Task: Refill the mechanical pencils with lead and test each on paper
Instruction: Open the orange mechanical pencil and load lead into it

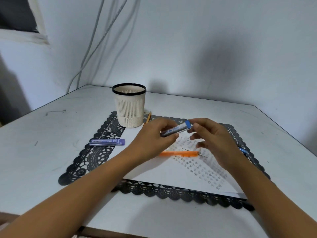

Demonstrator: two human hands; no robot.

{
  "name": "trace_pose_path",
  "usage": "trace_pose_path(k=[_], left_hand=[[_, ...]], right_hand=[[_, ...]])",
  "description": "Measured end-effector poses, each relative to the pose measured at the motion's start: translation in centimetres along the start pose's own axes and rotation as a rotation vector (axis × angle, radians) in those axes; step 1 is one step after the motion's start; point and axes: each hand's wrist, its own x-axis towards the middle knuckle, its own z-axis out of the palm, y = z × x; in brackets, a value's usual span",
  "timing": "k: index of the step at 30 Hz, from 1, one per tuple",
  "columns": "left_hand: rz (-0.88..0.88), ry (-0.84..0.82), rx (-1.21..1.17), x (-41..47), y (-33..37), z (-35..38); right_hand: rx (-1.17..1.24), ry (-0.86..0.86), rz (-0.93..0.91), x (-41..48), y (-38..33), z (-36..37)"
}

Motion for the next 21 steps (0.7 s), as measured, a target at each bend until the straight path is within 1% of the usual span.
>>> trace_pose_path(k=[3,6,12,16,21], left_hand=[[-0.050,-0.088,0.106,0.9,-0.1,-1.4],[-0.047,-0.130,0.200,1.6,-0.8,-3.4],[-0.234,-0.199,0.438,2.1,-5.1,-8.5],[-0.352,-0.249,0.465,1.7,-7.5,-10.3],[-0.390,-0.329,0.475,1.4,-8.8,-10.2]], right_hand=[[-0.400,0.087,-0.081,0.3,0.4,-0.2],[-0.613,0.096,-0.104,0.5,0.7,-0.4],[-0.775,0.067,-0.048,0.8,1.2,-0.8],[-0.820,0.033,-0.042,1.0,1.4,-0.7],[-0.829,0.002,-0.017,1.2,1.8,-0.8]])
